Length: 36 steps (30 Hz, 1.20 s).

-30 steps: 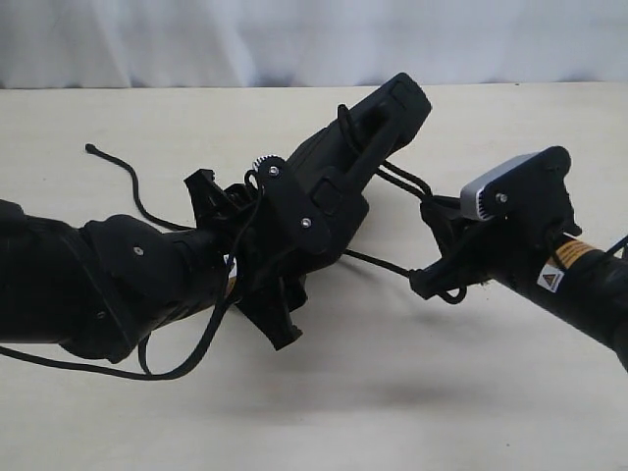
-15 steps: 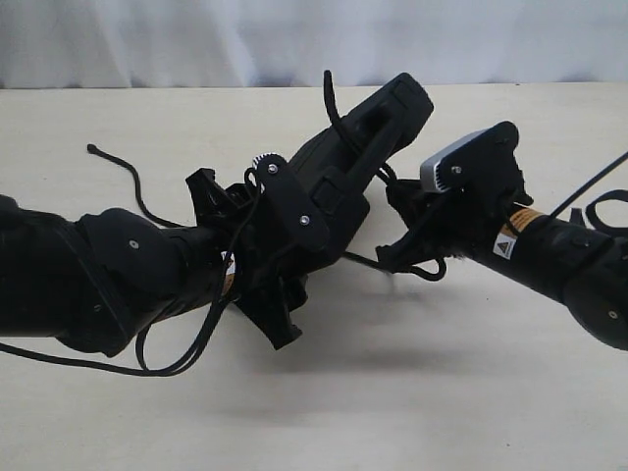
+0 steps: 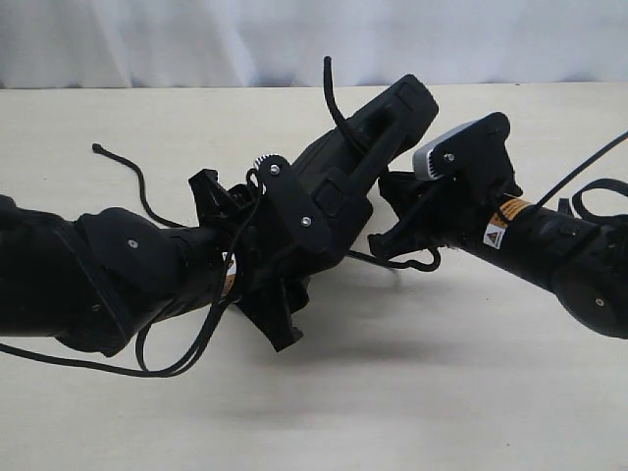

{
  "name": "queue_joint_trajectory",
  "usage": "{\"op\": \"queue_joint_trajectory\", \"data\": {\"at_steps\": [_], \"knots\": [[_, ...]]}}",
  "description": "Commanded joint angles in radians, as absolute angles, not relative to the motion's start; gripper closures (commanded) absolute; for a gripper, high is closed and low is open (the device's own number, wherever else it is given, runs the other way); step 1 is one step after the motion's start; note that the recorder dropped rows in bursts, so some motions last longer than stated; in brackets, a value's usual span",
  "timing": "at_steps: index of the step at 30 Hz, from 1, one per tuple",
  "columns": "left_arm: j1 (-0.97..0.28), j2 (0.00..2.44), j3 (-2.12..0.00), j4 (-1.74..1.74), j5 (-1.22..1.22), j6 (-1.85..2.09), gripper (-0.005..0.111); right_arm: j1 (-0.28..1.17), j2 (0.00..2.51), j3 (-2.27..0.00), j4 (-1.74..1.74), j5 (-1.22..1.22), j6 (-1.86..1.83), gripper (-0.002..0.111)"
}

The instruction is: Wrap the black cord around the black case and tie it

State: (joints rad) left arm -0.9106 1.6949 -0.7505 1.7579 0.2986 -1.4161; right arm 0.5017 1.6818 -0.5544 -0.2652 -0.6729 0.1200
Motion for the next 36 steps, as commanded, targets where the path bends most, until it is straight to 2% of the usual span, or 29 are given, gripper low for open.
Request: {"op": "queue_joint_trajectory", "data": {"at_steps": [1,9,25,36], "knots": [[-0.917,1.698,-0.752,1.728,0.207,-1.443,0.040,0.503,1.681,-0.558,-0.278,-0.680,0.127,0.104],[-0.917,1.698,-0.752,1.681,0.226,-1.443,0.020,0.503,1.681,-0.558,-0.270,-0.680,0.127,0.104],[-0.919,1.558,-0.752,1.626,0.165,-1.443,0.020,0.503,1.681,-0.558,-0.270,-0.671,0.127,0.104],[-0.919,1.405,-0.752,1.574,0.311,-1.443,0.020,0.503,1.681,-0.558,-0.270,-0.655,0.127,0.104]]}}
